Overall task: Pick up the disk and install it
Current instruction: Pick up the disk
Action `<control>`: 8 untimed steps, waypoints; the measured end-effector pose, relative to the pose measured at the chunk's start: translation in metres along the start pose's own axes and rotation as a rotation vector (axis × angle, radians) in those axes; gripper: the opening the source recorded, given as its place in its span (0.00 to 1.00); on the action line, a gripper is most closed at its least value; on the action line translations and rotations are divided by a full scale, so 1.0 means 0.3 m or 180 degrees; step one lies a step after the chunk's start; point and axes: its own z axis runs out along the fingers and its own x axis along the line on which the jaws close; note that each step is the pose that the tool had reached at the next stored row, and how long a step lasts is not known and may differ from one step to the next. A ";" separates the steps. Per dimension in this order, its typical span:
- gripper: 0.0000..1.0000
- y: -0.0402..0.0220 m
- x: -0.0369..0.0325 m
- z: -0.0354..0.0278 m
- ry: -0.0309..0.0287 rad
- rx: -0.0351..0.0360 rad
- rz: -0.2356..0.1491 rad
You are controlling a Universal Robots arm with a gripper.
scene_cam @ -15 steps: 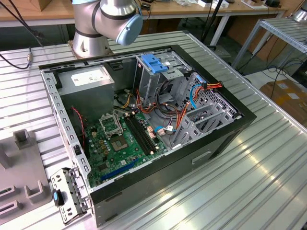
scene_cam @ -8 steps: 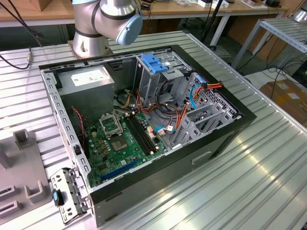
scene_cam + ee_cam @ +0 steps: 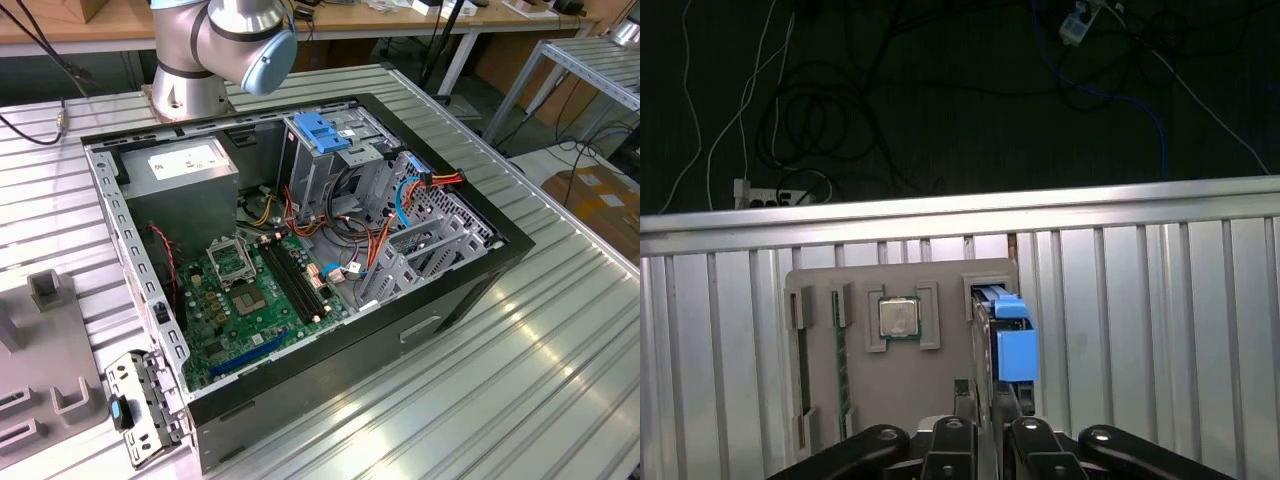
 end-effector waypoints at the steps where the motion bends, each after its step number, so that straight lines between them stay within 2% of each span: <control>1: 0.29 0.000 0.000 0.000 0.0000 0.0000 0.0000; 2: 0.29 0.000 0.000 0.000 0.0000 0.0000 0.0000; 5: 0.47 0.000 0.000 0.000 0.0000 0.0003 0.0000; 8: 0.53 0.000 0.000 0.009 -0.0001 0.0017 0.0000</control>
